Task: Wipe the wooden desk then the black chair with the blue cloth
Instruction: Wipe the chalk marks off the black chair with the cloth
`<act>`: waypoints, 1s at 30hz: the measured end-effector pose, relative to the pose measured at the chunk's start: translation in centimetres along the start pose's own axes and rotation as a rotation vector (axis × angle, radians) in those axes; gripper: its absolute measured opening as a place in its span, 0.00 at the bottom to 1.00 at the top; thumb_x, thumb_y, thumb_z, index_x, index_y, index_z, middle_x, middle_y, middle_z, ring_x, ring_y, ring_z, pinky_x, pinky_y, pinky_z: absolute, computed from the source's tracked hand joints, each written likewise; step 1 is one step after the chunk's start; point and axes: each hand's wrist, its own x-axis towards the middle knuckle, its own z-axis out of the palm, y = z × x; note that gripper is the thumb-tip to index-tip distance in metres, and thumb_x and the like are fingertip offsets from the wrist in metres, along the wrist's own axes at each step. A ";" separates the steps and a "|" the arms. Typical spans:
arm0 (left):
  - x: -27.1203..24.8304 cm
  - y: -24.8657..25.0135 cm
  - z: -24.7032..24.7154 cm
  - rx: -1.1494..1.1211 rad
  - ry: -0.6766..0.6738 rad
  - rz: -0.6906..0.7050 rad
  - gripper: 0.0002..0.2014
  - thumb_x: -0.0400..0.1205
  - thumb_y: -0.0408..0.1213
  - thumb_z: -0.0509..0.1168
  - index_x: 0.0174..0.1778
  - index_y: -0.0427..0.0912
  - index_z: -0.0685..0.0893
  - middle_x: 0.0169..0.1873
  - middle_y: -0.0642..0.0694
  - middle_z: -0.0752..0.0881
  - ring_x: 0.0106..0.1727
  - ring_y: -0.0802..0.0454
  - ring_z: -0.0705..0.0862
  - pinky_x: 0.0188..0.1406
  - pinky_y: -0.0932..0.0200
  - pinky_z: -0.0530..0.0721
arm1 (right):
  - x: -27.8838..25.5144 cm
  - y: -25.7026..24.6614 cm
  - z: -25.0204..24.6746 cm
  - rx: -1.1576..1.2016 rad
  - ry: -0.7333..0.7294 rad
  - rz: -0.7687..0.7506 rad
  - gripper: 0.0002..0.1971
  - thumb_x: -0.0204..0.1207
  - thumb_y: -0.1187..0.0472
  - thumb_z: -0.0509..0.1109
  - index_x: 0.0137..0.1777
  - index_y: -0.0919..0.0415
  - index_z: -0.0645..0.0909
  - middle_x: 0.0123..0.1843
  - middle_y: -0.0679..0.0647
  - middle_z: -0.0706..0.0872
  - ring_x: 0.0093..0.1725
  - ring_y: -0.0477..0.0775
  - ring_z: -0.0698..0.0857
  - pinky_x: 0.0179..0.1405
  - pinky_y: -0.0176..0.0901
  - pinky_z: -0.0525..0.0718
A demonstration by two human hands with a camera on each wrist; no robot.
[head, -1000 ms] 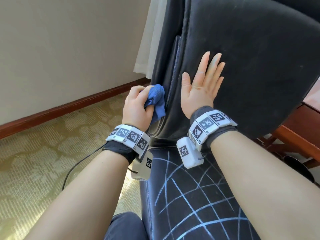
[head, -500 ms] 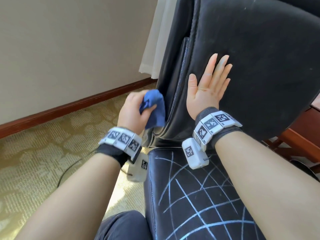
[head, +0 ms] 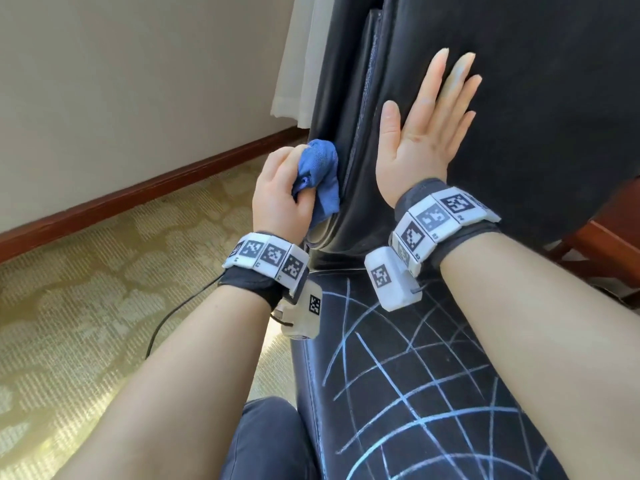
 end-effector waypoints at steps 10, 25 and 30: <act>-4.3 -4.4 1.5 0.025 -0.045 -0.148 0.22 0.70 0.27 0.59 0.60 0.36 0.84 0.55 0.38 0.80 0.57 0.45 0.78 0.58 0.65 0.70 | 0.0 -0.1 0.3 0.003 0.016 0.018 0.32 0.83 0.48 0.46 0.83 0.63 0.47 0.84 0.65 0.45 0.82 0.67 0.43 0.78 0.62 0.42; -7.9 -9.5 -0.2 0.342 -0.387 -0.441 0.11 0.79 0.32 0.62 0.57 0.40 0.82 0.52 0.37 0.80 0.53 0.38 0.78 0.43 0.56 0.71 | -0.1 -0.1 0.6 0.035 0.041 0.031 0.34 0.81 0.46 0.42 0.83 0.63 0.48 0.84 0.64 0.46 0.82 0.66 0.43 0.79 0.61 0.43; -2.6 -6.0 -2.7 0.129 -0.054 -0.285 0.08 0.77 0.35 0.60 0.48 0.36 0.81 0.42 0.40 0.82 0.47 0.41 0.79 0.39 0.62 0.67 | -0.1 -0.1 0.8 0.034 0.049 0.022 0.33 0.81 0.47 0.42 0.83 0.64 0.47 0.84 0.65 0.45 0.82 0.67 0.43 0.79 0.61 0.42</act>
